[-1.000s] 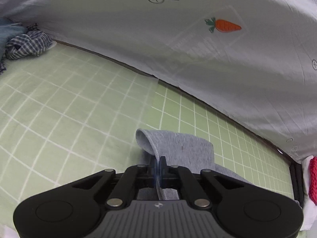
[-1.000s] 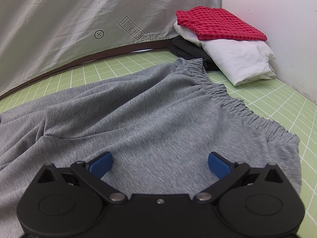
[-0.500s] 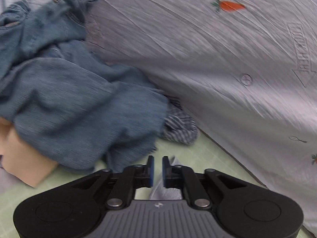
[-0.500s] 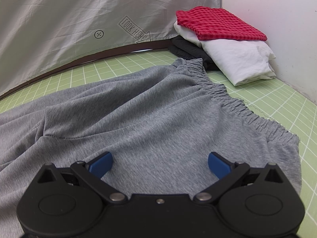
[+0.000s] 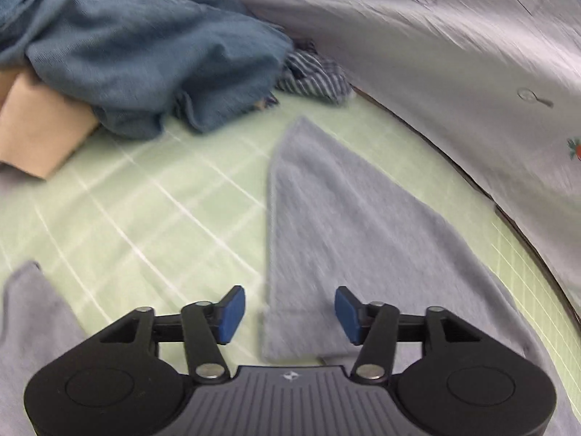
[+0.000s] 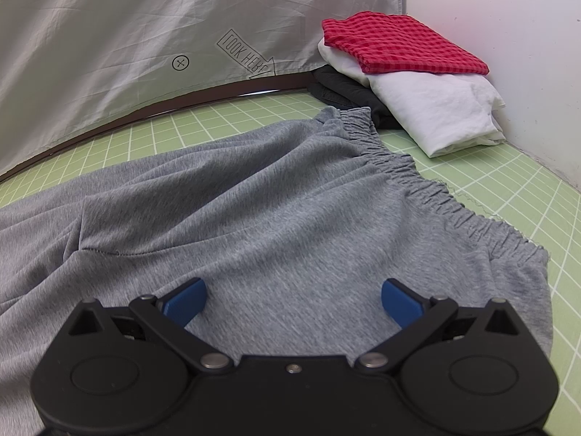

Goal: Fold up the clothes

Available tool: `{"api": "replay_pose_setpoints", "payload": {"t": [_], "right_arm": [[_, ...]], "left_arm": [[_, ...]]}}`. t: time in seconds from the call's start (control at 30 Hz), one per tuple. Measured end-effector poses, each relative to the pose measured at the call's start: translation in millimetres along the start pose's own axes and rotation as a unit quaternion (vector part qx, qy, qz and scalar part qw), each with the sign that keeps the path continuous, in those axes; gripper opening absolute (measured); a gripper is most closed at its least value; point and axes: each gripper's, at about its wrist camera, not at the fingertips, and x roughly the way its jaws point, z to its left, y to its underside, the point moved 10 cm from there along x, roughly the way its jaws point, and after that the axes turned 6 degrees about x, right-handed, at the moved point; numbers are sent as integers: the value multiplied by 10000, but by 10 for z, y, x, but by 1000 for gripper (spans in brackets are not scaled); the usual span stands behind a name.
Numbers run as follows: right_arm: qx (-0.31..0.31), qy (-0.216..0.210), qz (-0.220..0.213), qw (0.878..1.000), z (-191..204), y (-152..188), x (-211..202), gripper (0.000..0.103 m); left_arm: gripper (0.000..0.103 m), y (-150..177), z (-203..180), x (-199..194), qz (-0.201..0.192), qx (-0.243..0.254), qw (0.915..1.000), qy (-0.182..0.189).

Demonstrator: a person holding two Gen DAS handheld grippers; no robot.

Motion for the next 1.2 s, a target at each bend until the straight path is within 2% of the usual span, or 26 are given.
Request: {"api": "replay_pose_setpoints", "payload": {"t": [0.07, 0.13, 0.2, 0.23, 0.27, 0.37, 0.5, 0.57, 0.63, 0.7, 0.73, 0.83, 0.97, 1.1, 1.2], "right_arm": [[0, 2, 0, 10000, 1, -2, 0, 103], [-1, 2, 0, 10000, 2, -3, 0, 103], [-1, 3, -2, 10000, 2, -4, 0, 103], [-1, 3, -2, 10000, 3, -5, 0, 103], [0, 4, -3, 10000, 4, -5, 1, 103], [2, 4, -5, 10000, 1, -4, 2, 103], [5, 7, -7, 10000, -4, -5, 1, 103], [5, 11, -9, 10000, -4, -5, 2, 103], [5, 15, -11, 10000, -4, -6, 3, 103], [3, 16, -12, 10000, -3, -6, 3, 103], [4, 17, -11, 10000, -2, -6, 3, 103], [16, 13, -8, 10000, 0, -5, 1, 103], [-44, -109, 104, 9999, -1, -16, 1, 103], [-215, -501, 519, 9972, -51, -63, -33, 103], [-230, -481, 383, 9978, -258, -170, -146, 103]], "left_arm": [[64, 104, -102, -3, -31, 107, 9999, -3], [62, 152, -182, -12, -53, 401, 9991, -116], [40, 172, -218, -16, -40, 690, 9972, -291], [13, 179, -226, -17, -11, 783, 9964, -333], [4, 178, -217, -22, 35, 776, 9966, -283], [3, 90, -97, -123, -110, 651, 9974, -277], [3, -77, 306, -344, -384, 604, 9923, -1008], [4, -104, 539, -390, -365, 362, 9918, -1171], [4, -96, 753, -426, -331, 149, 9881, -1496], [4, -64, 868, -465, -275, 116, 9848, -1711], [7, -42, 866, -495, -291, 93, 9857, -1655], [20, 59, 710, -600, -357, 28, 9924, -1175], [27, 358, 172, -664, -198, 437, 9969, -620], [32, 783, -364, -725, 74, 702, 9975, -20], [33, 1172, -721, -814, 278, 1089, 9932, 296]]}}
